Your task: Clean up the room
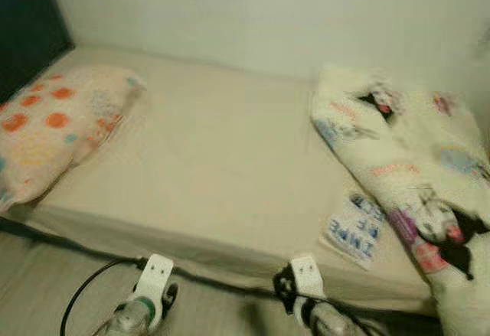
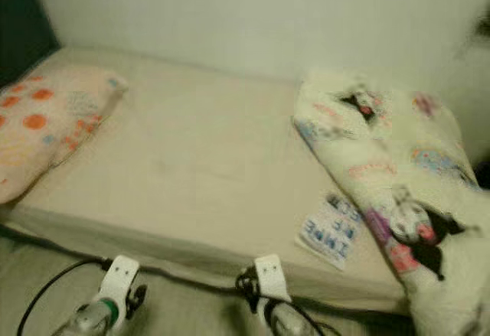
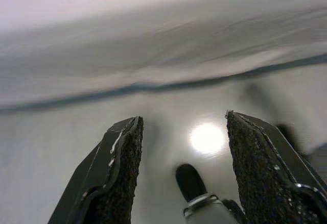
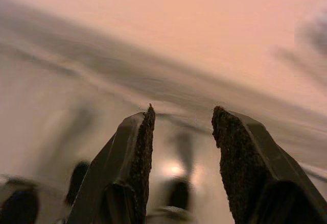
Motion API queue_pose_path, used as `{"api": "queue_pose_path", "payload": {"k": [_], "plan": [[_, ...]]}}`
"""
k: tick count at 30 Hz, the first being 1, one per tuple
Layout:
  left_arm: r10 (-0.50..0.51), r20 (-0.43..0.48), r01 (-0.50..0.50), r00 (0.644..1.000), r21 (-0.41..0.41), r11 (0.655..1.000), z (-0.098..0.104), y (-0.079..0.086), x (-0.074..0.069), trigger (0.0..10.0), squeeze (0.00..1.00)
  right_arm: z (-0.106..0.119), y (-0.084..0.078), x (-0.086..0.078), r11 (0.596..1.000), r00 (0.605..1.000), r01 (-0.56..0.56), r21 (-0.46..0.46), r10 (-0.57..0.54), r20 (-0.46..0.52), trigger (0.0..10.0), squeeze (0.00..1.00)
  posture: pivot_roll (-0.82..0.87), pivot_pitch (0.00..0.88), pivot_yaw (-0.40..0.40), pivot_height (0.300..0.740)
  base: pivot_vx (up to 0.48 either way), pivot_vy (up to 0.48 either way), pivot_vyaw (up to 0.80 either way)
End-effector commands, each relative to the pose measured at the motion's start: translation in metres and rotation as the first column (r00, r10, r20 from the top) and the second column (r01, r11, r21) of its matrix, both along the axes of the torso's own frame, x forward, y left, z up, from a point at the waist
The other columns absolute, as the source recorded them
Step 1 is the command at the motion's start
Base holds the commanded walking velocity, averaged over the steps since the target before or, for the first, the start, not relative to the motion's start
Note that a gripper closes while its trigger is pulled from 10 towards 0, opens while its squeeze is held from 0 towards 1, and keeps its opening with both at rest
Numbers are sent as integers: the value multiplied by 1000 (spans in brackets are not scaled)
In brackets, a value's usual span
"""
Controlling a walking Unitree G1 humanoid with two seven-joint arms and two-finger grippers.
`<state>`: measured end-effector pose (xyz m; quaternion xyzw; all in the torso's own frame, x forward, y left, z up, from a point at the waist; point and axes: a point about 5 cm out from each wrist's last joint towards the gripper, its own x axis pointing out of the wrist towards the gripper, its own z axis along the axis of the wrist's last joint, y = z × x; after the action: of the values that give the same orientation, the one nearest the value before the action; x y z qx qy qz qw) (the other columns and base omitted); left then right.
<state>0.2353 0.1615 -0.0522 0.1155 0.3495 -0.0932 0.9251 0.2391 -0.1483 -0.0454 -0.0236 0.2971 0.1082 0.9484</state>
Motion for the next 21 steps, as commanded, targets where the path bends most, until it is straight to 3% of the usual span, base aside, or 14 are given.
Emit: {"api": "queue_pose_path", "payload": {"k": [1, 13, 21], "plan": [[-4, -16, 4, 1000, 19, 1000, -2, 6, -4, 10000, 0, -5, 7, -7, 1000, 1000, -1, 19, 2, -32, 10000, 0, -32, 0, 38, 740, 0, -311, -744], [-10, -17, 11, 1000, 22, 1000, -3, 5, -4, 10000, 0, -6, 7, -7, 1000, 999, -4, 16, 5, -32, 10000, 0, -31, 0, 38, 740, 0, -307, -731], [-6, -17, 7, 1000, 21, 1000, -3, 5, -5, 10000, 0, -5, 7, -7, 1000, 1000, -12, 12, 12, -29, 10000, 0, -29, 0, 38, 740, 0, -74, -108]]}}
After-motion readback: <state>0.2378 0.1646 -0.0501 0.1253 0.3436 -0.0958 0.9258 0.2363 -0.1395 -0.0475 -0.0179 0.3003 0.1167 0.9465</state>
